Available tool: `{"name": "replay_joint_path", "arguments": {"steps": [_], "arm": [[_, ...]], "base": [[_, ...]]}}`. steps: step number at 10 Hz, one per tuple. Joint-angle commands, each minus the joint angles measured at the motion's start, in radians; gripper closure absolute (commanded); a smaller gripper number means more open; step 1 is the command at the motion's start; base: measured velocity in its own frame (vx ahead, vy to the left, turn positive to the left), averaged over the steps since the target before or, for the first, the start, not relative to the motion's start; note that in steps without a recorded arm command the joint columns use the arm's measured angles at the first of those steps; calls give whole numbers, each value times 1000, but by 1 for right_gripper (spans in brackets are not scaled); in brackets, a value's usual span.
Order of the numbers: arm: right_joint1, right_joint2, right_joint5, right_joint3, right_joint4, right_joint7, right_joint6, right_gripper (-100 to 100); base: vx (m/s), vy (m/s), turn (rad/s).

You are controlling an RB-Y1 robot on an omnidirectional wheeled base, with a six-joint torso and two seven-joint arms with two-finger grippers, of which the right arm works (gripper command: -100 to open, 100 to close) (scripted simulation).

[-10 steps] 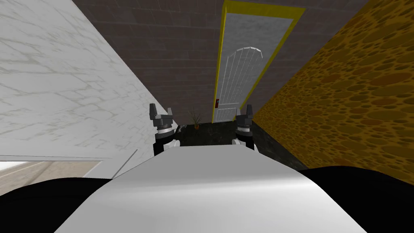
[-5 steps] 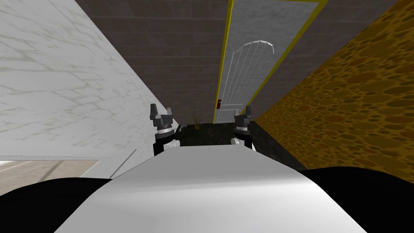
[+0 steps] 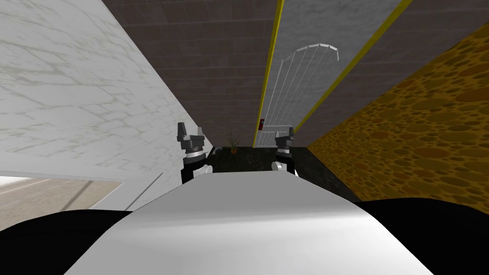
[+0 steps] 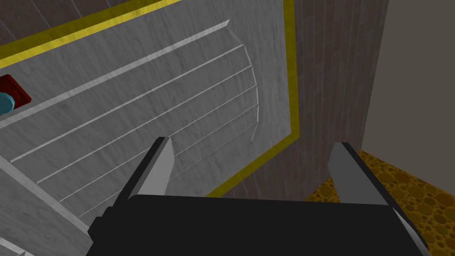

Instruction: Pull the door open

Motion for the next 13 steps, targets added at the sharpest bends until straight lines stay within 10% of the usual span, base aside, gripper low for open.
{"name": "replay_joint_path", "arguments": {"steps": [1,13], "arm": [[-28,-3,-50,1,50,-25,-2,-100],[-157,-31,-350,-8,294,-166,-1,-100]], "base": [[87,-89,195],[54,-71,121]]}}
